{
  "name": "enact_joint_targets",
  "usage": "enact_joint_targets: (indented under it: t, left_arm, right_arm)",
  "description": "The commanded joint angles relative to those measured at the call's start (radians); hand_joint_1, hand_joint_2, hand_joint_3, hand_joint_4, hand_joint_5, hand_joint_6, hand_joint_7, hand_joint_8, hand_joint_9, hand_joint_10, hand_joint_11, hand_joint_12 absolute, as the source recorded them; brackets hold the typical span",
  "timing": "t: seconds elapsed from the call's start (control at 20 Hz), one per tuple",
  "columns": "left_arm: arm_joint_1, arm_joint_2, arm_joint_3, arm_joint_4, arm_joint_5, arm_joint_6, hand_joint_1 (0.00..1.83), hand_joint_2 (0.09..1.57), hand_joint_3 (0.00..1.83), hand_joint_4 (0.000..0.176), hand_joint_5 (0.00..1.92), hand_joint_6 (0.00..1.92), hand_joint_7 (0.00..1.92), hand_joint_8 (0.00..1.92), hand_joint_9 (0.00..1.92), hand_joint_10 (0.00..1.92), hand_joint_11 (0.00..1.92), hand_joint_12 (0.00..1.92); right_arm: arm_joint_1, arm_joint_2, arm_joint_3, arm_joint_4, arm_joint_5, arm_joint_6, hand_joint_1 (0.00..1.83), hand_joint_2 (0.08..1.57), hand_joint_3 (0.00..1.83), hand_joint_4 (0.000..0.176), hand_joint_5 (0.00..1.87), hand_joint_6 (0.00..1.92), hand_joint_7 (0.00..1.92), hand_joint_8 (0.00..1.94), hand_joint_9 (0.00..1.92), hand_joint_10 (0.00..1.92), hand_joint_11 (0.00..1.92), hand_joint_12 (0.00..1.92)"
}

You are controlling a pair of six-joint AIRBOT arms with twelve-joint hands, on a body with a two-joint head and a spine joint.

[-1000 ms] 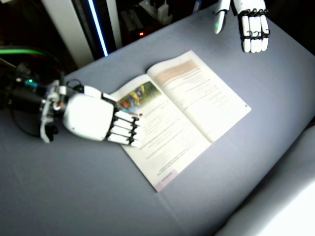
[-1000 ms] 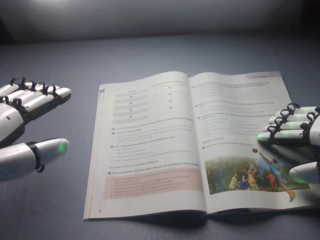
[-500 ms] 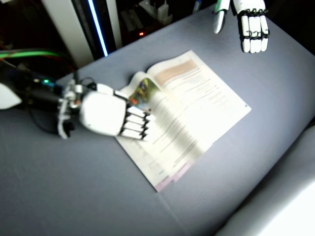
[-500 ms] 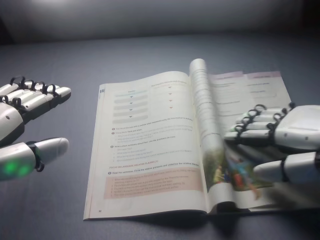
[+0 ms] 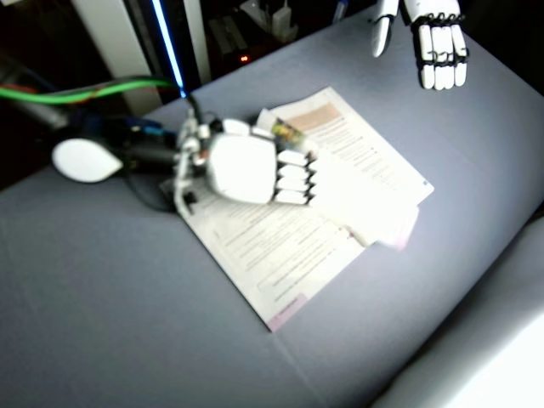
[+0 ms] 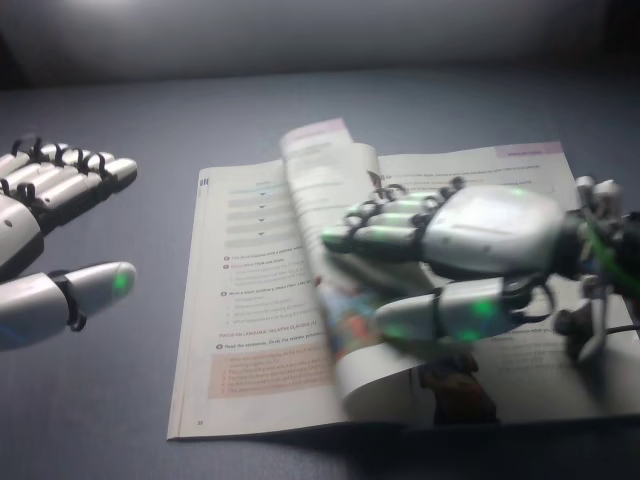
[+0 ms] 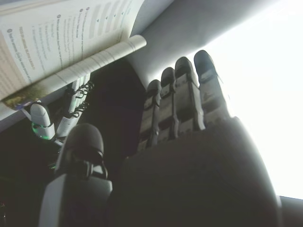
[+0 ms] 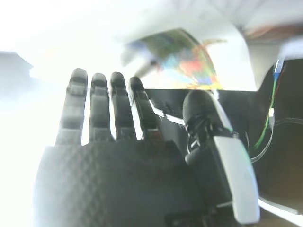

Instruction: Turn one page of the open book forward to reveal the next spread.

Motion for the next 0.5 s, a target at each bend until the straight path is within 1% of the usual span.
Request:
enact_joint_targets:
  t: [0.0, 0.1, 0.2, 0.25, 0.35, 0.4, 0.45]
  left_arm:
    - [-0.014, 0.006, 0.006, -0.008, -0.143, -0.004, 0.0, 1.35, 0.0, 0.0, 0.15, 0.01, 0.13, 0.0, 0.1, 0.0, 0.0, 0.21]
    - [-0.02, 0.01, 0.01, -0.012, -0.156, -0.004, 0.0, 1.32, 0.0, 0.0, 0.16, 0.01, 0.15, 0.01, 0.11, 0.01, 0.01, 0.22]
    - [-0.021, 0.021, 0.014, -0.021, -0.162, -0.004, 0.0, 1.31, 0.0, 0.0, 0.15, 0.0, 0.15, 0.01, 0.11, 0.0, 0.0, 0.21]
    - [-0.021, 0.026, 0.016, -0.022, -0.161, -0.004, 0.0, 1.3, 0.0, 0.0, 0.14, 0.0, 0.15, 0.0, 0.11, 0.0, 0.0, 0.21]
    - [-0.021, 0.038, 0.021, -0.022, -0.153, -0.004, 0.0, 1.31, 0.0, 0.0, 0.15, 0.0, 0.16, 0.01, 0.12, 0.01, 0.0, 0.2]
    - [-0.021, 0.046, 0.024, -0.023, -0.148, -0.004, 0.0, 1.31, 0.0, 0.0, 0.16, 0.0, 0.16, 0.0, 0.15, 0.0, 0.02, 0.29]
    - [-0.021, 0.051, 0.025, -0.025, -0.145, -0.004, 0.0, 1.31, 0.0, 0.0, 0.16, 0.0, 0.16, 0.0, 0.15, 0.0, 0.02, 0.29]
  right_arm:
    - [0.007, -0.015, 0.005, 0.036, 0.108, 0.012, 0.0, 1.42, 0.0, 0.0, 0.15, 0.01, 0.17, 0.01, 0.13, 0.01, 0.11, 0.04]
    - [0.014, -0.06, 0.015, 0.017, 0.108, 0.012, 0.0, 1.43, 0.0, 0.0, 0.12, 0.0, 0.16, 0.0, 0.13, 0.01, 0.08, 0.03]
    - [0.039, -0.087, 0.012, -0.06, 0.108, 0.046, 0.0, 1.43, 0.0, 0.0, 0.14, 0.01, 0.14, 0.01, 0.12, 0.0, 0.08, 0.02]
    - [0.048, -0.091, 0.008, -0.088, 0.108, 0.058, 0.0, 1.44, 0.0, 0.0, 0.17, 0.02, 0.16, 0.02, 0.14, 0.01, 0.08, 0.03]
    - [0.06, -0.093, -0.001, -0.157, 0.111, 0.097, 0.0, 1.4, 0.0, 0.0, 0.16, 0.01, 0.16, 0.01, 0.12, 0.0, 0.02, 0.0]
    - [0.064, -0.093, -0.01, -0.194, 0.119, 0.113, 0.0, 1.38, 0.0, 0.0, 0.22, 0.01, 0.22, 0.01, 0.19, 0.01, 0.08, 0.03]
    - [0.066, -0.093, -0.018, -0.225, 0.133, 0.133, 0.0, 1.38, 0.0, 0.0, 0.22, 0.01, 0.22, 0.01, 0.19, 0.01, 0.08, 0.03]
